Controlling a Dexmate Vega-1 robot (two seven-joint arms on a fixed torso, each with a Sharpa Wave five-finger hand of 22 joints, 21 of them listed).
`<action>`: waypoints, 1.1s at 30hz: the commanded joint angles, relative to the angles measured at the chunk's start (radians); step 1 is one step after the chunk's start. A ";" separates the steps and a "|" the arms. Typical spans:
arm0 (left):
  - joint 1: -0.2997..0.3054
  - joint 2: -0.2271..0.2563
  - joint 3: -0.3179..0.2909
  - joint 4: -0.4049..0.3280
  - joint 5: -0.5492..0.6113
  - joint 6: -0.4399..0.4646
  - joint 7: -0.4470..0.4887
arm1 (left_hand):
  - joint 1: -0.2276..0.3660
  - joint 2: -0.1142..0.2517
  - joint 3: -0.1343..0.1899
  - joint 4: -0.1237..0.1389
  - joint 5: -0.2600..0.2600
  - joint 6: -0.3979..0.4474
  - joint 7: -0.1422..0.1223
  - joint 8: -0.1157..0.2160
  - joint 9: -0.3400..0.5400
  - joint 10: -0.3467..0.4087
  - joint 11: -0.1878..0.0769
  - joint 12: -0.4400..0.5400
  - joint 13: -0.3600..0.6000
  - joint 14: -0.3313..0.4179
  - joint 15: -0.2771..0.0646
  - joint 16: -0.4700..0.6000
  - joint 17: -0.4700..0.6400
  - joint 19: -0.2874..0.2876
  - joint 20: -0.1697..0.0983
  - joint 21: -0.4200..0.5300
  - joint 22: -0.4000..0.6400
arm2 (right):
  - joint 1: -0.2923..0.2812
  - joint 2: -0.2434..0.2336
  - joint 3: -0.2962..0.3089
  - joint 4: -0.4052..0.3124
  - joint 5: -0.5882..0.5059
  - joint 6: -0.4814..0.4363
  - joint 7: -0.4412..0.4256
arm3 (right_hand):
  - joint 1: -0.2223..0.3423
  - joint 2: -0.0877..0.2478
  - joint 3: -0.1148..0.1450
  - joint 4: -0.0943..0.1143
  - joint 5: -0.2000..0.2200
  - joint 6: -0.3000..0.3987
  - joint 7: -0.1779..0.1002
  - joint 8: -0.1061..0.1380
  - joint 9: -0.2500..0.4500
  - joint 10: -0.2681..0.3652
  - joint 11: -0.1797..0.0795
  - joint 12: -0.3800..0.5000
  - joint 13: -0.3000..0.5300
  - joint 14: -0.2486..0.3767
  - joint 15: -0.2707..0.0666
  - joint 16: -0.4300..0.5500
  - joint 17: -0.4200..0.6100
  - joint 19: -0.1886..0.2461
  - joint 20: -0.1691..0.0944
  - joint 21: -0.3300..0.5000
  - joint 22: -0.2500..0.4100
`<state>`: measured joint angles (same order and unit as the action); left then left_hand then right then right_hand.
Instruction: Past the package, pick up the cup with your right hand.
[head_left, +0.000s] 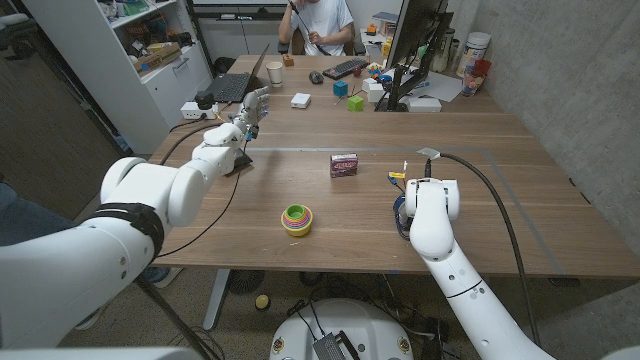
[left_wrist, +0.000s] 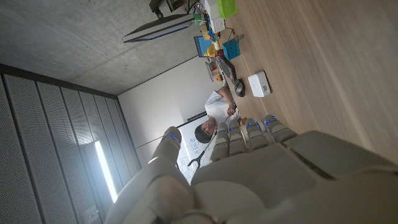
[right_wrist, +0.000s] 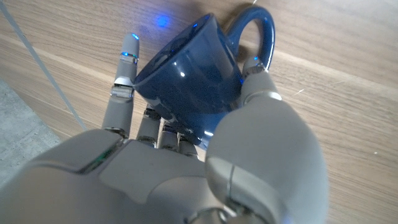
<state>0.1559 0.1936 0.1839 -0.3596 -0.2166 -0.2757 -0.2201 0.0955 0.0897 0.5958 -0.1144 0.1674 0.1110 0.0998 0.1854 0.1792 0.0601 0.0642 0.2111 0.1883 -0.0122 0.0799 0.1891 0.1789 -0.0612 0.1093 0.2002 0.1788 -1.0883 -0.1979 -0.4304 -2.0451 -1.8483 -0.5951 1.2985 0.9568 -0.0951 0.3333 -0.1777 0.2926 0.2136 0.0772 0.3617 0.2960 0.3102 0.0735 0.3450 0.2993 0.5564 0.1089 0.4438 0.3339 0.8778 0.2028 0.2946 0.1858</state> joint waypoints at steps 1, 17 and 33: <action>-0.002 0.007 -0.001 0.002 0.000 0.017 0.009 | 0.004 0.005 0.002 -0.003 0.006 0.003 -0.003 0.003 0.001 0.008 -0.006 0.002 0.005 0.012 0.001 0.002 0.003 0.003 0.011 0.002 0.004 | -0.016 -0.006 -0.018 0.011 0.084 -0.070 -0.111 | 0.302 0.255 0.033 0.006 0.017 0.205 -0.136 0.037 0.033 0.077 -0.015 0.047 0.039 0.118 -0.084 0.052 0.046 0.208 -0.232 0.031 0.009; -0.013 0.005 0.005 0.003 0.007 0.035 0.014 | 0.003 0.004 0.002 -0.002 0.006 0.002 -0.004 0.002 0.002 0.008 -0.007 0.001 0.006 0.013 0.001 0.002 0.003 0.002 0.014 0.002 0.004 | -0.006 -0.028 -0.041 0.015 0.097 -0.125 -0.135 | 0.364 0.250 0.045 0.015 0.047 0.315 -0.130 0.108 0.119 0.136 -0.037 0.124 0.150 0.257 -0.195 0.117 0.142 0.232 -0.326 0.107 0.030; 0.014 0.010 -0.004 -0.013 -0.009 -0.055 -0.023 | 0.001 0.003 0.001 -0.002 0.006 0.003 -0.003 0.003 0.002 0.005 -0.009 0.000 0.006 0.007 -0.002 -0.001 0.003 0.002 0.014 0.002 0.004 | -0.016 -0.042 -0.034 -0.064 0.036 -0.082 -0.100 | 0.371 0.252 0.050 0.017 0.062 0.358 -0.093 0.131 0.150 0.176 -0.042 0.160 0.192 0.277 -0.203 0.110 0.168 0.212 -0.319 0.137 0.038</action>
<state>0.1536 0.1987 0.1832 -0.3611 -0.2171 -0.2822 -0.2231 0.0955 0.0897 0.5958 -0.1143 0.1674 0.1110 0.0999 0.1854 0.1790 0.0655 0.0588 0.2111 0.1883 -0.0024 0.0788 0.1891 0.1789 -0.0576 0.1127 0.2002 0.1788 -1.0974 -0.2315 -0.4690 -2.0567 -1.7722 -0.7074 1.1798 1.0174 -0.1560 0.3456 -0.1900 0.3479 0.3401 0.1068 0.4854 0.4408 0.4673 0.0343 0.4957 0.4841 0.6278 0.1336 0.5562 0.4959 0.8673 0.1923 0.4224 0.2212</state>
